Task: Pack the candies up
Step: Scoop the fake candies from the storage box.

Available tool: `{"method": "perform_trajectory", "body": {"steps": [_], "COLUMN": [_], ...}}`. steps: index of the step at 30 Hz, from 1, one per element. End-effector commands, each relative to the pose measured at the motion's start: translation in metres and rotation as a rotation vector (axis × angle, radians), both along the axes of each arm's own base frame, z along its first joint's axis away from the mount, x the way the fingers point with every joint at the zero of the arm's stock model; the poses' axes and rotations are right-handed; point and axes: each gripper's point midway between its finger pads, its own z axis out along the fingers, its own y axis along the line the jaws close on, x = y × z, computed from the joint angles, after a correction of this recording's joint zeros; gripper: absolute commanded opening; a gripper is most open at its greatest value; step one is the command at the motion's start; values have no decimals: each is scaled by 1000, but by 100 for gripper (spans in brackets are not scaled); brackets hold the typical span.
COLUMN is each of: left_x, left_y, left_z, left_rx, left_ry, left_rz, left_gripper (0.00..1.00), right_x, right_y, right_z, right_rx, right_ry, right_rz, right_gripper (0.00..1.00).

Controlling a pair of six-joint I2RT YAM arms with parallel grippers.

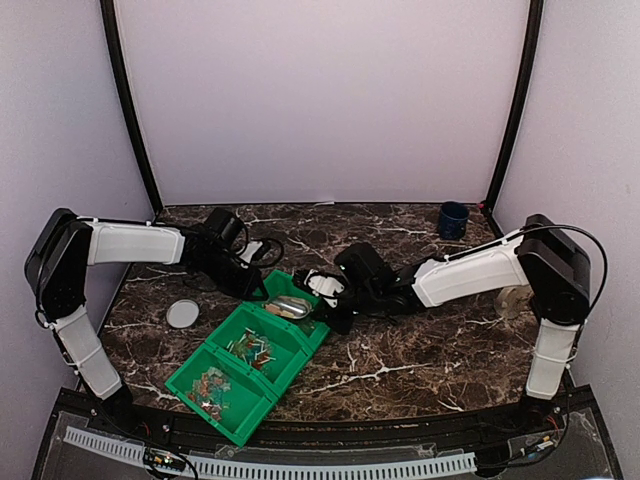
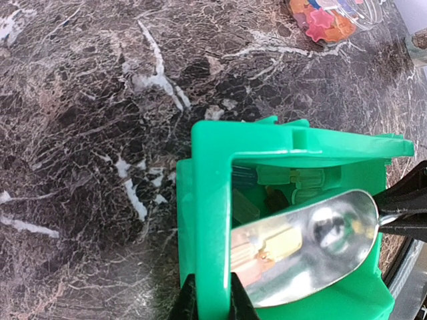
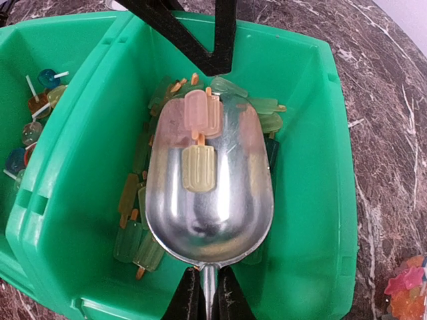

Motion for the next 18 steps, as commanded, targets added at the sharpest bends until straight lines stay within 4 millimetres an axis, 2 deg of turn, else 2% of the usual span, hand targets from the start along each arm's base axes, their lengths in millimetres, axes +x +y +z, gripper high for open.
{"method": "perform_trajectory", "body": {"steps": [1,5,8,13,18], "left_x": [4,4,5,5,6], "left_y": [-23,-23,-23,-20,-19], "left_z": [57,57,59,57,56], "left_rx": [-173,-171,-173,-160,-152], "left_ry": [-69,-72,-75,-79,-81], "left_rz": [-27,-26,-26,-17,-12], "left_gripper": [0,0,0,0,0], "right_x": [-15,-28,-32,-26,-17], "right_y": [18,15,15,15,5], "right_z": [3,-3,2,20,38], "right_rx": [76,-15,14,130,230], "right_ry": [11,-23,-31,-49,-83], "right_rz": [83,168,189,135,67], "right_gripper": [0,0,0,0,0]}}
